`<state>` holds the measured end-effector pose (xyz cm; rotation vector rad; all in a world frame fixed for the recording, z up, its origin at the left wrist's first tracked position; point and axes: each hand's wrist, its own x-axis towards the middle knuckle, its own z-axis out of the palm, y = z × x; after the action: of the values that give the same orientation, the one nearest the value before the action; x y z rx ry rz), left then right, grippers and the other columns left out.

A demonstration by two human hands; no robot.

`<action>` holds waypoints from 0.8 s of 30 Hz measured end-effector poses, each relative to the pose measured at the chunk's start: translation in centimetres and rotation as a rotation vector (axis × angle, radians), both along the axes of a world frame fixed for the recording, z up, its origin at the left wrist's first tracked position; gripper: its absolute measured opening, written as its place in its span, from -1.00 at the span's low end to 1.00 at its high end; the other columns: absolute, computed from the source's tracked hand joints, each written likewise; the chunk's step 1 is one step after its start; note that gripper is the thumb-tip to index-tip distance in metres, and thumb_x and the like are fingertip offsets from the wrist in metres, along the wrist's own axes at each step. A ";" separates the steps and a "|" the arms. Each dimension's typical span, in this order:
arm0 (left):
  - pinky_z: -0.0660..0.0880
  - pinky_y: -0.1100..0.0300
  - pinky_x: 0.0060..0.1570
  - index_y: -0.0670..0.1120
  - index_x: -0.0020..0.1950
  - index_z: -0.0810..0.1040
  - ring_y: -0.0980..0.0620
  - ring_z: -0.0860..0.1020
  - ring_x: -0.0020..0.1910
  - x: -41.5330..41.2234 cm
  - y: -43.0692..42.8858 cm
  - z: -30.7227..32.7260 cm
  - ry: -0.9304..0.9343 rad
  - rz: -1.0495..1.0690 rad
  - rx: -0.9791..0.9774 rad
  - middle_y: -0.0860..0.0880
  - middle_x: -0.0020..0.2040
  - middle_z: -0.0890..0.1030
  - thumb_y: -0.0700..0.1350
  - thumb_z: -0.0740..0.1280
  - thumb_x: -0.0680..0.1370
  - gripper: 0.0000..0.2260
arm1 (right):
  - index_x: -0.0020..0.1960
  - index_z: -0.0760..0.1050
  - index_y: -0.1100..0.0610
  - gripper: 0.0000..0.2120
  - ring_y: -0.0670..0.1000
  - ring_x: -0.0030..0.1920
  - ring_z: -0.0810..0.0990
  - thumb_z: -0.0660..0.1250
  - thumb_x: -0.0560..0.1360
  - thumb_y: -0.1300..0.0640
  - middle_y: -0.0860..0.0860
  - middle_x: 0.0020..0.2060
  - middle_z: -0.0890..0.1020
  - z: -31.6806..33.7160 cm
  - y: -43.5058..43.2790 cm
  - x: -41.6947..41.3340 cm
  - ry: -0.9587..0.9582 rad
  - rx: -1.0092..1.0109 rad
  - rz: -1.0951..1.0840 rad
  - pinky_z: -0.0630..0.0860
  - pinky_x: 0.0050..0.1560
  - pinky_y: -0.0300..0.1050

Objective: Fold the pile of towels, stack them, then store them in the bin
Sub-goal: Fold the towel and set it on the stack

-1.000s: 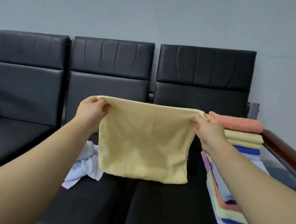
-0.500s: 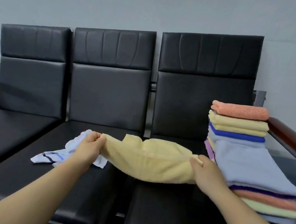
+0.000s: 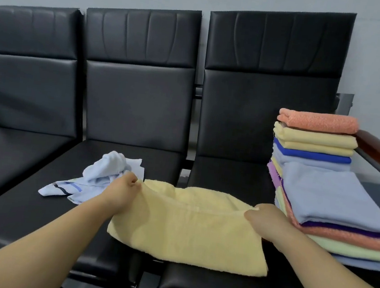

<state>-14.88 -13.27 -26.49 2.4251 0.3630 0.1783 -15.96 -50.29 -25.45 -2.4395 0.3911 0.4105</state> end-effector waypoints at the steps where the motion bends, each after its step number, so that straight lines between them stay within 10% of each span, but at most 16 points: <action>1: 0.26 0.30 -0.39 -0.04 -0.23 0.29 0.09 0.27 -0.36 0.2 -0.2 -0.3 -0.011 -0.010 -0.015 0.00 -0.27 0.35 -0.19 0.24 0.65 -0.73 | 0.12 0.57 0.14 -0.79 0.08 -0.07 0.61 0.19 0.62 0.11 0.08 -0.05 0.62 0.0 0.0 0.2 -0.020 -0.073 0.028 0.44 -0.25 -0.15; 12: 0.26 0.20 -0.33 0.05 -0.26 0.23 0.10 0.28 -0.31 3.2 -1.0 -2.8 -0.006 -0.018 0.094 0.06 -0.25 0.32 -0.11 0.32 0.51 -0.73 | 0.40 0.51 0.09 -0.62 0.07 0.13 0.58 0.31 0.62 -0.01 0.04 0.16 0.61 -1.3 -0.4 1.7 -0.083 0.120 -0.063 0.55 0.02 -0.04; 17: 0.19 0.23 0.11 -0.02 -0.14 0.46 -0.04 0.38 0.09 3.9 -0.4 -4.2 0.037 0.033 0.380 0.02 -0.02 0.36 0.11 0.14 0.46 -0.76 | 0.05 0.61 0.22 -0.79 0.19 0.06 0.68 0.42 0.53 0.08 0.21 0.03 0.69 -1.4 -0.3 2.1 -0.125 0.430 -0.138 0.53 -0.04 -0.01; 20: 0.37 0.23 -0.16 0.00 -0.19 0.43 0.04 0.48 -0.17 3.9 -1.1 -3.6 0.107 -0.074 0.267 0.00 -0.16 0.50 0.14 0.15 0.33 -0.76 | -0.04 0.58 0.25 -0.83 0.15 -0.09 0.68 0.43 0.51 0.13 0.21 -0.07 0.70 -1.6 -0.1 2.3 -0.129 0.532 -0.140 0.51 -0.07 0.01; 24: 0.24 -0.05 0.02 -0.21 -0.29 0.39 -0.27 0.37 -0.05 5.8 -0.1 -6.6 -0.033 0.037 0.298 -0.21 -0.25 0.47 0.10 -0.01 0.41 -0.60 | 0.03 0.61 0.23 -0.81 0.24 0.05 0.70 0.41 0.53 0.10 0.21 -0.01 0.71 -1.7 0.2 2.6 -0.142 0.560 -0.148 0.60 0.04 0.11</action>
<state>-9.10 -13.33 -33.10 2.7060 0.3905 0.3075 -13.32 -50.13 -27.19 -1.8682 0.3384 0.2389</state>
